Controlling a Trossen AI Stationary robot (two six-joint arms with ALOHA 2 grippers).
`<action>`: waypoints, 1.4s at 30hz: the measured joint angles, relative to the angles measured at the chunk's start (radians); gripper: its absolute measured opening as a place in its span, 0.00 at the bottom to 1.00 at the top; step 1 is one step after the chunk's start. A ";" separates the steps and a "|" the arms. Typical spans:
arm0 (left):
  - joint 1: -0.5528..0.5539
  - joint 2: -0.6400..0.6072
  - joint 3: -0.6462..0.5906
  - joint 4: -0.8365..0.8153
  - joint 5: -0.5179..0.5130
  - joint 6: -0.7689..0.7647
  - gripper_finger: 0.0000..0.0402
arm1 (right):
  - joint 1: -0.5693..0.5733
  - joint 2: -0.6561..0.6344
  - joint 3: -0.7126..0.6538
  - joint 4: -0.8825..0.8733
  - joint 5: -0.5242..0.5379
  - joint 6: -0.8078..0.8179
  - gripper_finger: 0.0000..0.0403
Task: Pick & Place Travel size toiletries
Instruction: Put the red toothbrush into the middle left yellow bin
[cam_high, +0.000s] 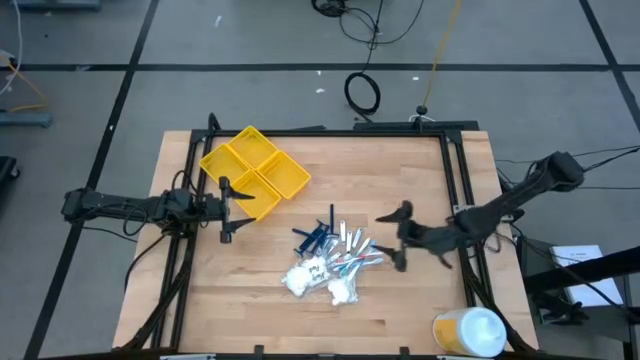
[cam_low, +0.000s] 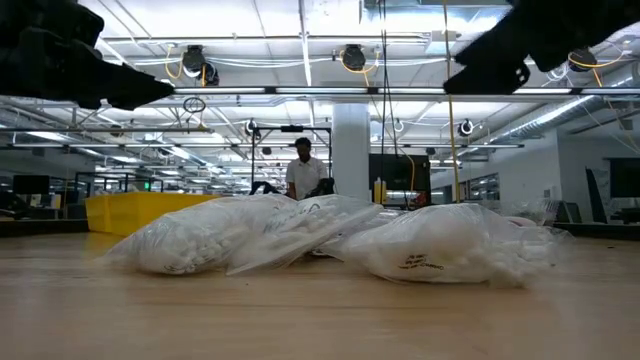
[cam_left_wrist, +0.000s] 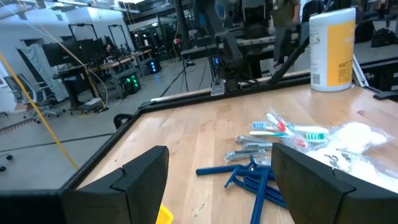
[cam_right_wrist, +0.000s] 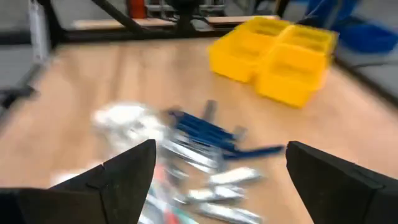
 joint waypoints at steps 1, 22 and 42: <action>0.000 0.000 0.000 0.004 -0.001 0.000 0.68 | -0.001 0.044 0.009 0.016 -0.026 0.024 0.86; 0.000 0.000 0.000 0.004 -0.006 0.000 0.68 | -0.006 0.350 0.007 -0.130 -0.181 0.298 0.63; 0.000 0.000 0.000 0.004 -0.007 0.000 0.68 | -0.006 0.293 -0.027 -0.103 -0.285 0.238 0.05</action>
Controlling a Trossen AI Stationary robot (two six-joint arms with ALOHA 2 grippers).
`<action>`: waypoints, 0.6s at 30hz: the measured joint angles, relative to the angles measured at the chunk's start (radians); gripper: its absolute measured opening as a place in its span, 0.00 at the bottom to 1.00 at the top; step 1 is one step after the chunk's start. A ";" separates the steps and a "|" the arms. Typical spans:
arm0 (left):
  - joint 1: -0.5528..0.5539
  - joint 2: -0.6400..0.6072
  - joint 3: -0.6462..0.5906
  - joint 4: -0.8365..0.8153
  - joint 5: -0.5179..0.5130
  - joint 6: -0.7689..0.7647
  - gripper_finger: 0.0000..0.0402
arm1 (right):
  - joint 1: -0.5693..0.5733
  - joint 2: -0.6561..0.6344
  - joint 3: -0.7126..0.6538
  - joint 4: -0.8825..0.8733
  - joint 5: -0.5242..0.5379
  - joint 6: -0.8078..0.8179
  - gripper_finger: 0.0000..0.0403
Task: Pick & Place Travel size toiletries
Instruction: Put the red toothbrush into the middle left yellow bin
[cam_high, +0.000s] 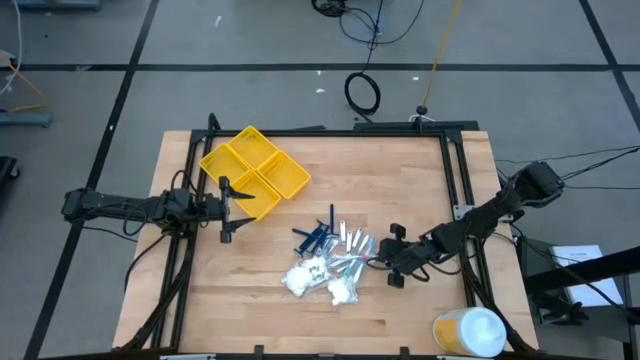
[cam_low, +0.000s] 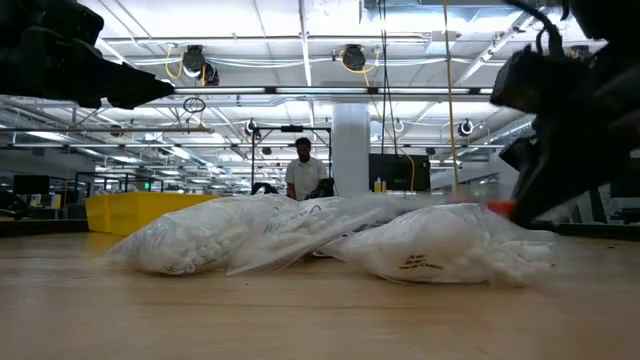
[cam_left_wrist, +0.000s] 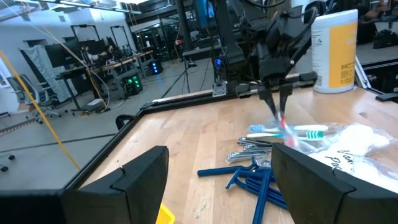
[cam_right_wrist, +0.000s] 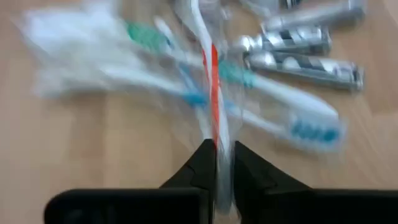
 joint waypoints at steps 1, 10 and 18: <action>0.000 0.000 0.000 0.000 0.000 0.000 0.68 | 0.000 -0.018 0.000 0.006 -0.001 -0.002 0.05; 0.000 0.000 0.000 0.000 0.000 0.000 0.68 | 0.002 -0.180 0.000 0.095 0.003 -0.165 0.05; 0.000 0.000 0.000 0.000 0.000 0.000 0.68 | -0.069 -0.193 0.000 0.472 0.027 -0.510 0.05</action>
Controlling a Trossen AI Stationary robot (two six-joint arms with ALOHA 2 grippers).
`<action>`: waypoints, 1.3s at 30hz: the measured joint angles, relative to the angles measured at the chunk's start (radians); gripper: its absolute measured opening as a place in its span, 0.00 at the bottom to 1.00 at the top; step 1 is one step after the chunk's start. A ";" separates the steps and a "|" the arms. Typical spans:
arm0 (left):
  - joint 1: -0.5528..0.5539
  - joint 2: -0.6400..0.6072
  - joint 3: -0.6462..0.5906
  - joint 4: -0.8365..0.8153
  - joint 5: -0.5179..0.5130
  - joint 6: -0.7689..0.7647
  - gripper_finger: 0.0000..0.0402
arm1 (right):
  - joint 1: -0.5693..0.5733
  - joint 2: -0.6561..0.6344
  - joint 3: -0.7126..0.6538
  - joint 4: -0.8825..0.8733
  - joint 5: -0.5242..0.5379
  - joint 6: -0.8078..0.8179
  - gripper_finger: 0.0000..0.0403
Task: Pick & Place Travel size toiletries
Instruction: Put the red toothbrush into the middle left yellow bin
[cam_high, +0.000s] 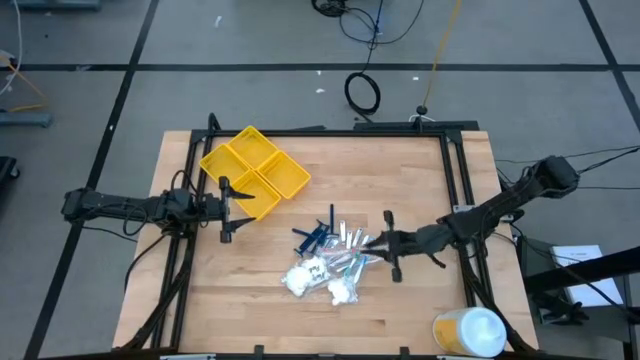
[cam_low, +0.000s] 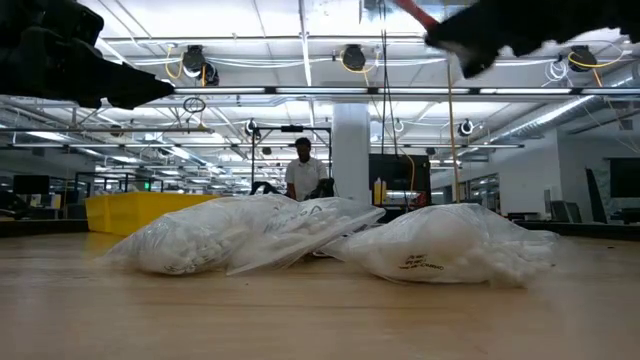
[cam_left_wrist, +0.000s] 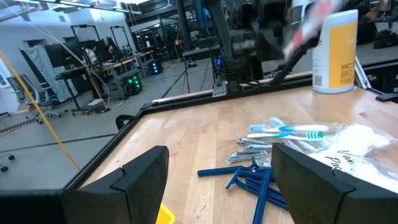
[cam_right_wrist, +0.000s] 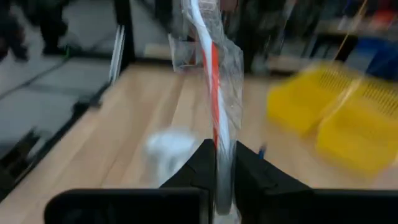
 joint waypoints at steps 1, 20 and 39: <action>0.000 0.000 0.000 0.004 0.000 -0.001 0.68 | -0.019 0.006 0.000 0.048 -0.002 -0.030 0.05; 0.000 0.017 0.000 0.105 -0.007 -0.307 0.68 | -0.467 0.310 0.000 0.643 -0.489 -0.004 0.05; 0.000 0.834 0.236 0.735 -0.051 -0.123 0.68 | -0.519 0.441 0.093 0.691 -0.529 -0.001 0.05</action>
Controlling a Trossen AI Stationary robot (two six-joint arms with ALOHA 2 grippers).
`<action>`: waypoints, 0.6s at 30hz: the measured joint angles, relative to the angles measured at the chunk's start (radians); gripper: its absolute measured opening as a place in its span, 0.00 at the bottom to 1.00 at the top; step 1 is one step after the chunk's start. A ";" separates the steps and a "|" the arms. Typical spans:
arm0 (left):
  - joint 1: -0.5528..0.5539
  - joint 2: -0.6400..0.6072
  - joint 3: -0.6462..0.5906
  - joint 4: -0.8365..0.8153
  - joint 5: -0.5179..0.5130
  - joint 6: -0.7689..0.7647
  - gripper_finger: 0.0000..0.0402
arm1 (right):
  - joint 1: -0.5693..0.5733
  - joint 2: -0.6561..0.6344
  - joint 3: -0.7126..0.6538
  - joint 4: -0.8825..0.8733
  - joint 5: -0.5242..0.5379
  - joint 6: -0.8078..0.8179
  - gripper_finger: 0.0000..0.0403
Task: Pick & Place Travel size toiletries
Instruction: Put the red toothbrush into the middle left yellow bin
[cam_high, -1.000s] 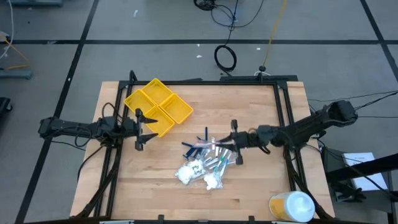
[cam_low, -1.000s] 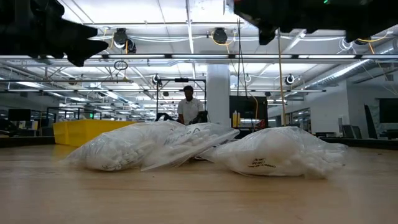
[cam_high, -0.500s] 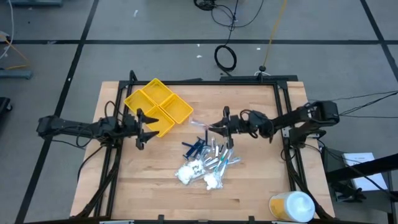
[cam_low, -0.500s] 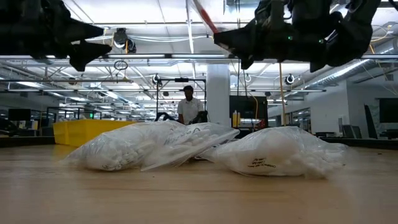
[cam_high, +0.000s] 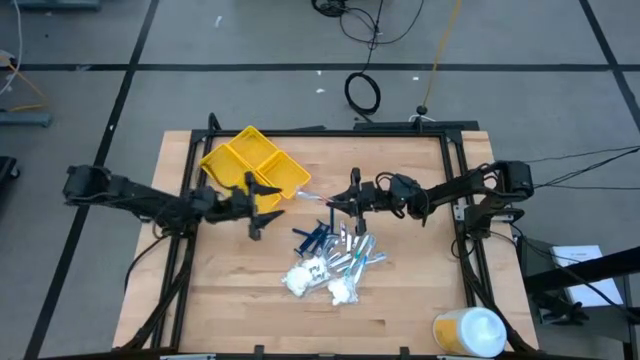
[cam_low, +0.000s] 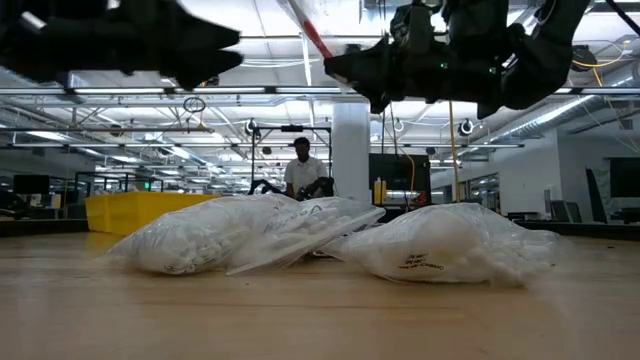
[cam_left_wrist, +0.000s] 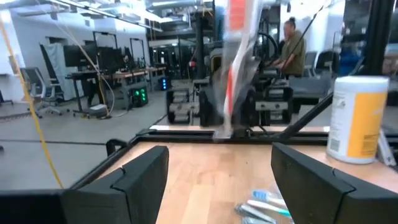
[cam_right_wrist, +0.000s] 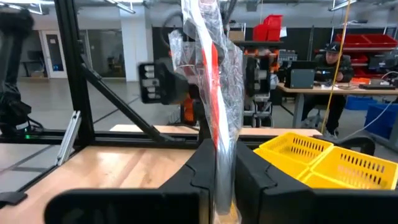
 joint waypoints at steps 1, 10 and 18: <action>0.000 0.038 0.037 0.000 0.000 0.018 0.68 | 0.000 0.003 0.003 0.001 0.000 0.000 0.05; 0.038 0.260 0.270 -0.010 0.016 0.100 0.68 | 0.000 0.003 0.008 0.077 -0.026 0.021 0.05; 0.064 0.394 0.425 -0.009 0.149 0.050 0.68 | 0.000 0.003 0.008 0.044 -0.028 0.023 0.05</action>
